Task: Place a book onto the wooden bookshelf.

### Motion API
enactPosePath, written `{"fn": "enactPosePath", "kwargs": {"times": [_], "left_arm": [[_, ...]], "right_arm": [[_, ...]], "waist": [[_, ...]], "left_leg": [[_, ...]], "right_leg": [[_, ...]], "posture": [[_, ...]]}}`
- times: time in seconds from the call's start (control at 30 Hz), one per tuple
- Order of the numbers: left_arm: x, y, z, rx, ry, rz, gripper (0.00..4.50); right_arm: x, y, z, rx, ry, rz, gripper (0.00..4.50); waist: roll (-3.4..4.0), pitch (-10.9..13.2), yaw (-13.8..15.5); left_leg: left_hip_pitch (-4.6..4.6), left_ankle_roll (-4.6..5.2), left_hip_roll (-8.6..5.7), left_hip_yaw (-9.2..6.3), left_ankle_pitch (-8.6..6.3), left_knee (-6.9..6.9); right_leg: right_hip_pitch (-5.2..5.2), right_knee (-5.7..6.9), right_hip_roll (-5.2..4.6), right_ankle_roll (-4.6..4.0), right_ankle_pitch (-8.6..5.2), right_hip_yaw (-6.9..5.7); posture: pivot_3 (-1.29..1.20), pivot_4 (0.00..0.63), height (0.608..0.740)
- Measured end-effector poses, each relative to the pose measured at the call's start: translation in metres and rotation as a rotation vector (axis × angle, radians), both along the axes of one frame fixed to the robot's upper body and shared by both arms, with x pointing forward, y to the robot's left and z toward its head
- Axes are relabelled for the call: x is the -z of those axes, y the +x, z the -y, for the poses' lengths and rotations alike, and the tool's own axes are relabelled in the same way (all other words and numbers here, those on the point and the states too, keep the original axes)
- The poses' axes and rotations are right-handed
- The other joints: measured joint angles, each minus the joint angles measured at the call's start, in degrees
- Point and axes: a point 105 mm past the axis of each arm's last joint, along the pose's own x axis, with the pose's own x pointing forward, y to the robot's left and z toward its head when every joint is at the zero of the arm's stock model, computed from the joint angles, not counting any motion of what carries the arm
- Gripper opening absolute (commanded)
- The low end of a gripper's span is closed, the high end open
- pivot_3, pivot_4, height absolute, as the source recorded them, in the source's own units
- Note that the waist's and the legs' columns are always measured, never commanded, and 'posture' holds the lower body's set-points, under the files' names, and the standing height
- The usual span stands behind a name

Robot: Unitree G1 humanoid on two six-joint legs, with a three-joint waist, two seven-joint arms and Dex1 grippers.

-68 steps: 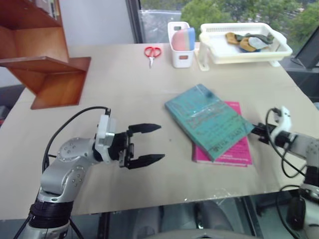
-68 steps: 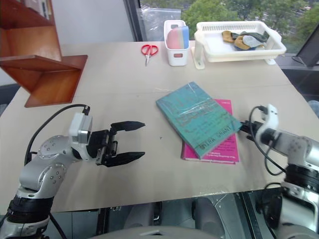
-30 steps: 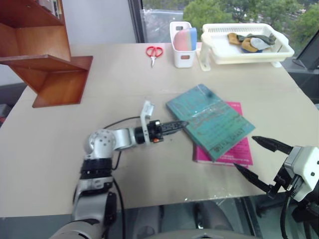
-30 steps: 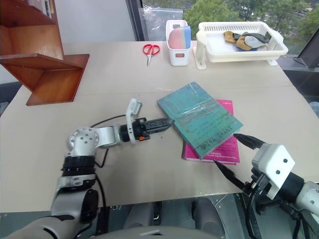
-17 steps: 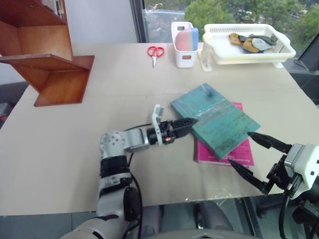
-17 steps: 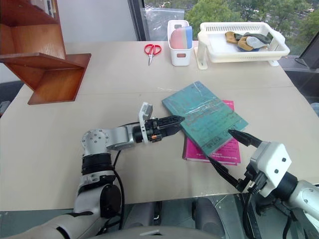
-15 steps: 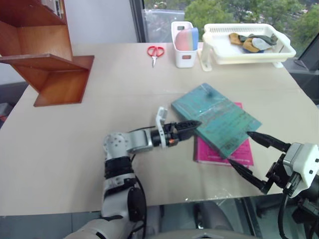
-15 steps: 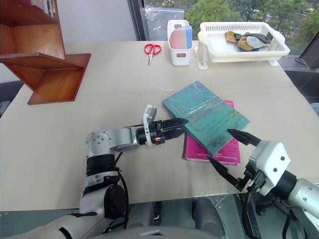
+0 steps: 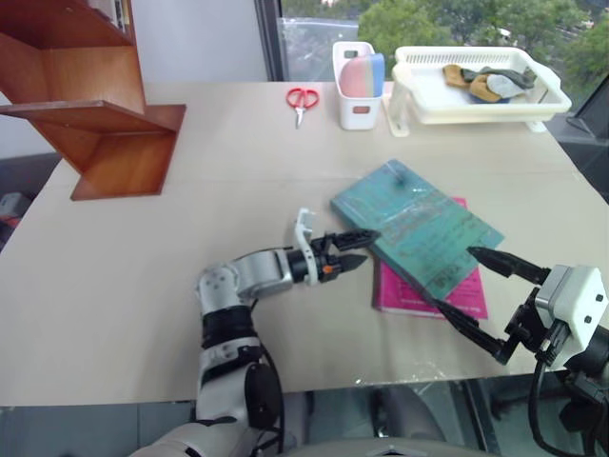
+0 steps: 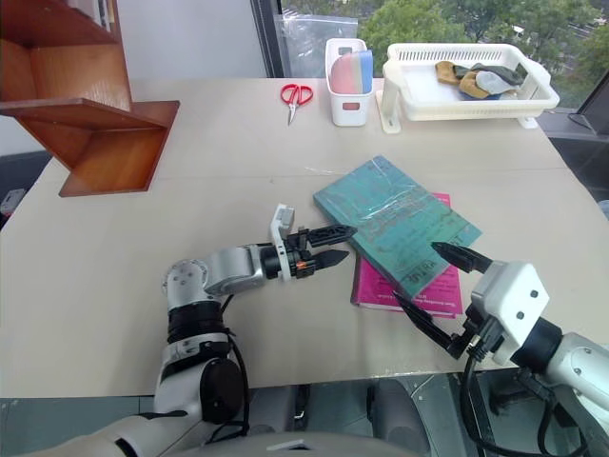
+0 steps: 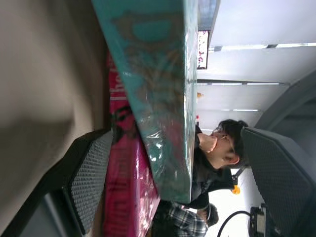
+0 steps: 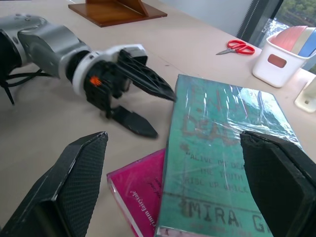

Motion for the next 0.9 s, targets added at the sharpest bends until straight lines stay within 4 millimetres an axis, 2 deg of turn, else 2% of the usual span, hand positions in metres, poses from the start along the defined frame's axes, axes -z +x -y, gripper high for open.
{"fn": "enactPosePath", "kwargs": {"times": [0.33, 0.6, 0.63, 0.7, 0.73, 0.87, 0.9], "left_arm": [[-0.001, 0.013, 0.017, -0.091, -0.044, -0.064, 4.5], [0.001, 0.025, 0.018, -0.163, -0.044, -0.088, 4.5], [0.002, 0.025, 0.02, -0.157, -0.042, -0.088, 3.96], [0.002, 0.026, 0.02, -0.156, -0.046, -0.091, 3.39], [0.003, 0.027, 0.022, -0.155, -0.045, -0.094, 2.78], [0.001, 0.03, 0.022, -0.161, -0.075, -0.094, 0.97], [0.001, 0.031, 0.022, -0.161, -0.083, -0.094, 0.67]], "right_arm": [[0.001, 0.001, 0.001, 0.019, -0.003, -0.014, 4.4], [0.002, -0.001, 0.006, 0.05, -0.013, -0.033, 4.4], [0.002, -0.001, 0.006, 0.055, -0.018, -0.035, 4.5], [0.002, -0.001, 0.007, 0.056, -0.016, -0.035, 4.5], [0.002, -0.002, 0.007, 0.057, -0.016, -0.036, 4.5], [0.002, -0.003, 0.008, 0.067, -0.015, -0.039, 4.5], [0.002, -0.003, 0.008, 0.069, -0.014, -0.037, 4.5]], "waist": [[0.0, 0.0, 0.1], [0.0, 0.0, 0.1], [0.0, 0.0, 0.1], [0.0, 0.0, 0.1], [0.0, 0.0, 0.2], [-0.02, -0.1, 0.2], [-0.04, -0.1, 0.2]], "left_leg": [[-0.02, 0.0, -0.01, 0.0, 0.0, 0.0], [-0.01, 0.0, -0.01, 0.01, 0.0, 0.0], [-0.01, 0.0, -0.01, 0.01, 0.0, 0.0], [-0.01, 0.0, -0.01, 0.0, 0.0, 0.0], [-0.01, 0.0, -0.02, 0.0, 0.0, 0.0], [0.0, 0.0, -0.02, -0.01, 0.0, 0.0], [0.0, 0.0, -0.02, -0.02, 0.0, 0.0]], "right_leg": [[0.01, -0.02, 0.0, 0.0, 0.0, 0.0], [0.01, -0.03, 0.0, 0.0, 0.0, 0.0], [0.0, -0.03, 0.0, 0.0, 0.0, 0.0], [0.01, -0.03, 0.0, 0.0, 0.0, 0.0], [0.01, -0.03, 0.0, 0.0, 0.0, 0.0], [0.02, -0.03, 0.0, 0.0, 0.0, -0.01], [0.02, -0.03, 0.0, 0.0, 0.0, -0.02]], "posture": [[0.0, 0.15, 0.74], [0.0, 0.15, 0.74], [0.0, 0.15, 0.74], [0.0, 0.15, 0.74], [0.0, 0.15, 0.74], [0.0, 0.15, 0.74], [0.0, 0.15, 0.74]]}}
